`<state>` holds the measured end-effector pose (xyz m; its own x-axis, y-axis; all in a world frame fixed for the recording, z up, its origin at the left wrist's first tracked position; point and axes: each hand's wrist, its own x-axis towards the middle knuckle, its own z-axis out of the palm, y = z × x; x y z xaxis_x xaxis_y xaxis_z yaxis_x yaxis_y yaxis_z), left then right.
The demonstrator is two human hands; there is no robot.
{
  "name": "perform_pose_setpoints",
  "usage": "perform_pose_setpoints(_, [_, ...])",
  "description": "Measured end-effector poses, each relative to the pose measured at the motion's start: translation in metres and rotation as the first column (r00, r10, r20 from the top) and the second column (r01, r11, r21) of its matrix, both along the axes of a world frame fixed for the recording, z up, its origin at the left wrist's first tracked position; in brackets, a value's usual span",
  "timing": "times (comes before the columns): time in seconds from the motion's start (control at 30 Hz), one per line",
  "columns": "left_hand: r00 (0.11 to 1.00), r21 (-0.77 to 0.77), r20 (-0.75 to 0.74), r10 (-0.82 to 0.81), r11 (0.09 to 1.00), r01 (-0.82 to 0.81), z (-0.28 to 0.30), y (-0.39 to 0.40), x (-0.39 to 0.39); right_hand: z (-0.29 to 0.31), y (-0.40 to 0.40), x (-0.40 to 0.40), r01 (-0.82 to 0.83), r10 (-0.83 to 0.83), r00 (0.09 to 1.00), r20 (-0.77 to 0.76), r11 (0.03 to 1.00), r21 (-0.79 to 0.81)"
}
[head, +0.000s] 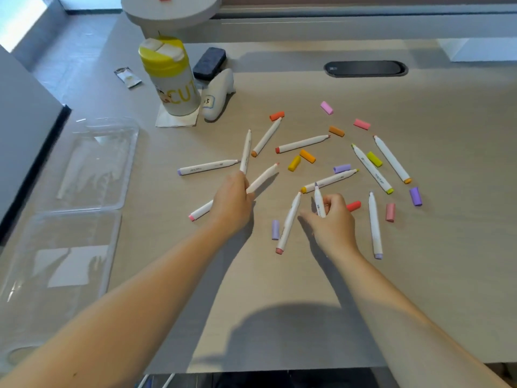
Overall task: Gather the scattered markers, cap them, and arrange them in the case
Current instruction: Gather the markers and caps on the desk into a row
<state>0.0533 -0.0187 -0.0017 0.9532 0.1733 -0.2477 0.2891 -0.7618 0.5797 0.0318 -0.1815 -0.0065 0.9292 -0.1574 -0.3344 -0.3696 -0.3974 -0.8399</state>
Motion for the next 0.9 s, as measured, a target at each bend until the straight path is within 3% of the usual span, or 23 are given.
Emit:
perform_pose_setpoints(0.13, [0.996, -0.080, 0.067, -0.067, 0.994, 0.072, 0.003, 0.021, -0.009, 0.000, 0.020, 0.000, -0.008, 0.006, 1.000, -0.028, 0.998, -0.063])
perform_pose_setpoints(0.3, [0.998, 0.148, -0.033, -0.057, 0.987, 0.061, 0.003, 0.049, -0.010, -0.004, 0.033, -0.001, -0.048, 0.025, 0.994, -0.107, 0.975, -0.217])
perform_pose_setpoints(0.5, [0.990, 0.218, -0.140, -0.026, 0.974, 0.057, -0.007, 0.068, -0.008, -0.004, 0.035, -0.001, -0.031, -0.032, 0.986, -0.165, 0.931, -0.364])
perform_pose_setpoints(0.67, [0.975, 0.139, -0.179, -0.134, 0.977, 0.160, -0.011, 0.073, -0.002, -0.004, 0.032, -0.002, 0.014, -0.058, 0.990, -0.132, 0.948, -0.317])
perform_pose_setpoints(0.8, [0.970, 0.120, -0.098, -0.222, 0.965, 0.233, -0.011, 0.076, 0.001, 0.000, 0.029, 0.001, 0.074, -0.096, 0.992, -0.076, 0.964, -0.255])
perform_pose_setpoints(0.9, [0.983, 0.005, -0.014, -0.183, 0.983, 0.184, -0.009, 0.070, 0.007, 0.004, 0.023, 0.010, 0.154, -0.162, 0.987, -0.020, 0.965, -0.215])
